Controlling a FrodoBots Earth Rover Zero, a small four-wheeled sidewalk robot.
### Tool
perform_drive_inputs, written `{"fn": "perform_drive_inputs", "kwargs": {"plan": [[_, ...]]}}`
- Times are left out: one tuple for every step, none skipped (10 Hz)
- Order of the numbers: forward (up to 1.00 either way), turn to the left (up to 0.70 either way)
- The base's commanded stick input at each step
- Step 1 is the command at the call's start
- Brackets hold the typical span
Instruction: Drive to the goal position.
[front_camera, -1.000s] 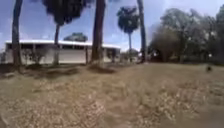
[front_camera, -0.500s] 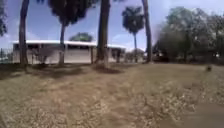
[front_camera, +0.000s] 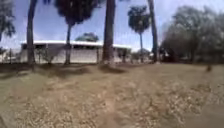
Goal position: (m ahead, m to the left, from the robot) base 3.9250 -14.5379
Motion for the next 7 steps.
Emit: {"fn": "perform_drive_inputs", "kwargs": {"plan": [[0.0,0.7],[0.0,0.7],[0.0,0.7],[0.0,0.7],[0.0,0.7],[0.0,0.7],[0.0,0.7]]}}
